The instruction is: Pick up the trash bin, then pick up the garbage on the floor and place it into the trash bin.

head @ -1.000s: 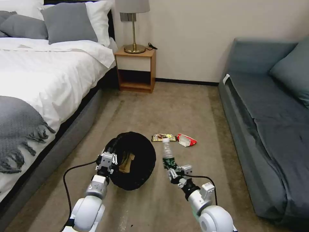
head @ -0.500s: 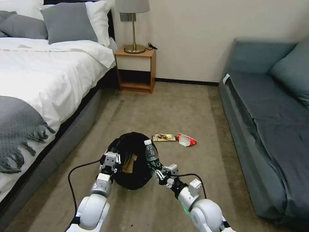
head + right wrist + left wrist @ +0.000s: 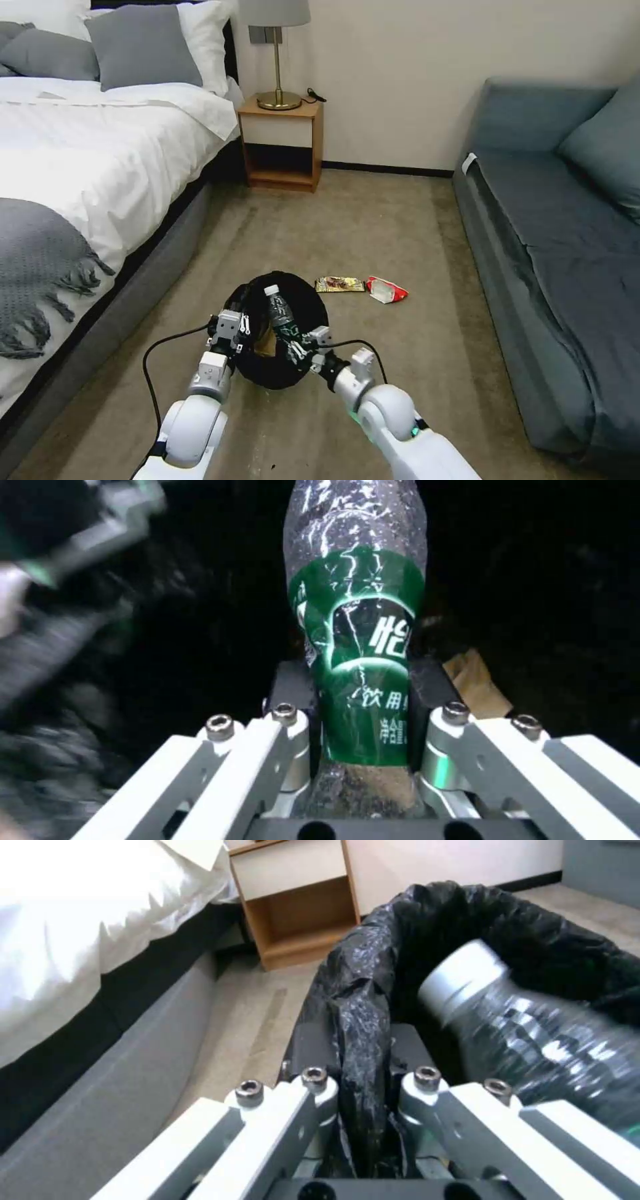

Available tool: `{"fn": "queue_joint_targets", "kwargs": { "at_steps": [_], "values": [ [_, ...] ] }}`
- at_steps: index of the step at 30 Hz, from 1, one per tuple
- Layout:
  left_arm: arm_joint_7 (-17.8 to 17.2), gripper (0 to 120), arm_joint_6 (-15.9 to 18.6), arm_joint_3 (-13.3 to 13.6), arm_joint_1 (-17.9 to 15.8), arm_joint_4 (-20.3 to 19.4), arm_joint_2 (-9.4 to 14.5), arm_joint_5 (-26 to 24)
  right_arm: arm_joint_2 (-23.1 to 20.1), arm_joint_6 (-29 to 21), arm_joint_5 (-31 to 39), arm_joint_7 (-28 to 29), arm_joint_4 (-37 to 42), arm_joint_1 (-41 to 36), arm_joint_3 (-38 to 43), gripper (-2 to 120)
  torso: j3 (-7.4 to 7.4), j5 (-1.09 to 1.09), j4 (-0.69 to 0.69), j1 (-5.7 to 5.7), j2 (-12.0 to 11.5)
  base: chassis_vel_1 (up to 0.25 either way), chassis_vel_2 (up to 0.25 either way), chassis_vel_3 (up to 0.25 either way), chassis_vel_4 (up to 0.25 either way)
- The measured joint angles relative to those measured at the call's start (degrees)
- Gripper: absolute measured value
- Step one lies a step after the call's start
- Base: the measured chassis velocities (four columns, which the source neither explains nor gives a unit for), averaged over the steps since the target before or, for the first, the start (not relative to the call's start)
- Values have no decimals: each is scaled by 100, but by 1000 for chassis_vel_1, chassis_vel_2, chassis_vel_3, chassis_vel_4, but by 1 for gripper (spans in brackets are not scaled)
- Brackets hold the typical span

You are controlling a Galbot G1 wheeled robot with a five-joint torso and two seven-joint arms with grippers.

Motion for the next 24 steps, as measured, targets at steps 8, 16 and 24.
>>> {"fn": "queue_joint_targets", "kwargs": {
  "at_steps": [8, 16, 24],
  "values": [
    [5, 6, 27, -76, -90, 29, 51, -101, 158, 163, -131, 342, -635, 407, -322, 31, 0, -1, 0, 0, 0, 0, 0, 0, 0],
    [5, 6, 31, -139, -149, 112, 80, -133, 231, 166, -134, 420, -710, 488, -366, 61, 0, 0, 0, 0, 0, 0, 0, 0, 0],
    [4, 6, -17, -157, -227, 288, 84, -107, 157, 170, -110, 461, -299, 275, -37, 92, 0, 0, 0, 0, 0, 0, 0, 0, 0]
  ]
}}
